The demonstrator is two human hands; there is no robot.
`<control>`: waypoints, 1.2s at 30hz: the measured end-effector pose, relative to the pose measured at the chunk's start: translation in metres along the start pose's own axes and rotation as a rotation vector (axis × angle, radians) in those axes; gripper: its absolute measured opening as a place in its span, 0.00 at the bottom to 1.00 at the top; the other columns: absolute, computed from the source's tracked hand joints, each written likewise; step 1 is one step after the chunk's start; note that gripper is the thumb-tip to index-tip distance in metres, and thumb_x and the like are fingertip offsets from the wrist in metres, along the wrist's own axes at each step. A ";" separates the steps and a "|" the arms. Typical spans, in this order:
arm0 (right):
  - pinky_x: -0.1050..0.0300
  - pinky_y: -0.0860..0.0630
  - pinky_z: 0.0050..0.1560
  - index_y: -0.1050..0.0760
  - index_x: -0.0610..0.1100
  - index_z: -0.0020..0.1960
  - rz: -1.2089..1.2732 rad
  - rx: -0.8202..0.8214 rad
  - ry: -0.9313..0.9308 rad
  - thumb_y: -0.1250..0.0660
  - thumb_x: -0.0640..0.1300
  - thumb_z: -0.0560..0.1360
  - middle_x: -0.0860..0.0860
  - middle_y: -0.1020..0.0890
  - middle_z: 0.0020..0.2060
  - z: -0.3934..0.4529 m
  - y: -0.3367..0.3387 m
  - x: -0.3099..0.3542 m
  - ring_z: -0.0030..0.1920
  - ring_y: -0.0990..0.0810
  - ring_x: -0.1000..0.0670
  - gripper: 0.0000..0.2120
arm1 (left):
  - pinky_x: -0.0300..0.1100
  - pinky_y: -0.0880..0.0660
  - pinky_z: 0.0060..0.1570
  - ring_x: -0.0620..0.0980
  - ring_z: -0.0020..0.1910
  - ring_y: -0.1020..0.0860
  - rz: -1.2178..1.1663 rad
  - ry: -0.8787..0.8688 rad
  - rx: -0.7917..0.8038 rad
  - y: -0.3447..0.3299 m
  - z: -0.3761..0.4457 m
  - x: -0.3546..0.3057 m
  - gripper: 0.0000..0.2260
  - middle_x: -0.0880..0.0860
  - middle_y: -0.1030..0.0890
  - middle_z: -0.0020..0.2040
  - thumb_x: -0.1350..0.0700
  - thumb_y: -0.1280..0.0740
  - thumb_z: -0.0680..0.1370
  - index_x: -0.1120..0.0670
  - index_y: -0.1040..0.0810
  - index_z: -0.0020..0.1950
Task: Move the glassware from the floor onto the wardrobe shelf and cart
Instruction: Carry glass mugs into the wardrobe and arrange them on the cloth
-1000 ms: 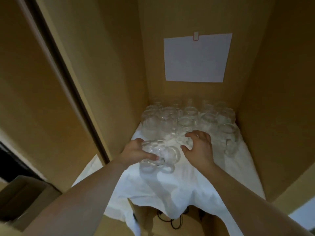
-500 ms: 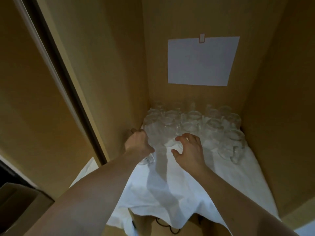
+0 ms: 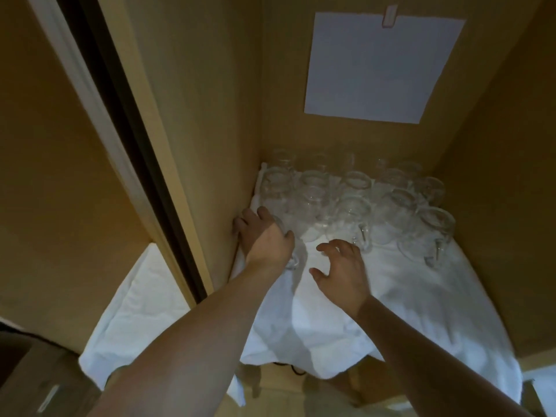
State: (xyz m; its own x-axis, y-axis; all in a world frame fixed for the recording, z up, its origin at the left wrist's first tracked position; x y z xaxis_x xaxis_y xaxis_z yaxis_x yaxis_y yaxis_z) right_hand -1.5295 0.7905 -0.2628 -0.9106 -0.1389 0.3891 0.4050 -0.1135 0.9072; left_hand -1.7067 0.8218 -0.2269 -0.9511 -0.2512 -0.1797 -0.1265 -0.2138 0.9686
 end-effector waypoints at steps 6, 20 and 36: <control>0.47 0.33 0.70 0.25 0.50 0.67 -0.062 0.004 -0.054 0.27 0.54 0.71 0.47 0.24 0.66 -0.024 0.010 0.010 0.68 0.29 0.43 0.26 | 0.54 0.35 0.66 0.61 0.66 0.34 -0.181 -0.154 0.039 0.019 -0.011 0.001 0.31 0.59 0.30 0.67 0.35 0.36 0.77 0.54 0.34 0.72; 0.51 0.34 0.72 0.35 0.53 0.76 -0.033 -0.014 -0.097 0.33 0.57 0.77 0.50 0.33 0.74 -0.161 0.068 0.041 0.73 0.37 0.46 0.30 | 0.49 0.41 0.73 0.56 0.73 0.39 -0.242 -0.470 -0.033 0.081 -0.160 0.015 0.29 0.55 0.34 0.74 0.41 0.35 0.79 0.50 0.36 0.77; 0.49 0.34 0.73 0.40 0.53 0.78 0.107 0.221 -0.102 0.31 0.55 0.76 0.49 0.33 0.73 -0.296 -0.021 0.133 0.73 0.36 0.44 0.33 | 0.51 0.35 0.71 0.58 0.75 0.39 -0.206 -0.311 0.263 0.053 -0.281 0.184 0.30 0.54 0.37 0.77 0.43 0.34 0.79 0.49 0.38 0.78</control>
State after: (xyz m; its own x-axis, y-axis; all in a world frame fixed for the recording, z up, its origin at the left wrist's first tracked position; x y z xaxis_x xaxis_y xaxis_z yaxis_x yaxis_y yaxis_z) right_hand -1.6347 0.4834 -0.2771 -0.8717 -0.0371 0.4886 0.4819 0.1156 0.8686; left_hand -1.8094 0.4989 -0.2569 -0.9329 0.0751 -0.3521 -0.3510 0.0279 0.9360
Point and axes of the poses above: each hand's wrist, its own z-axis towards the middle knuckle, its own y-axis out of the back of the hand, x = y × z, the point moved 5 cm from there along z, towards the middle knuckle
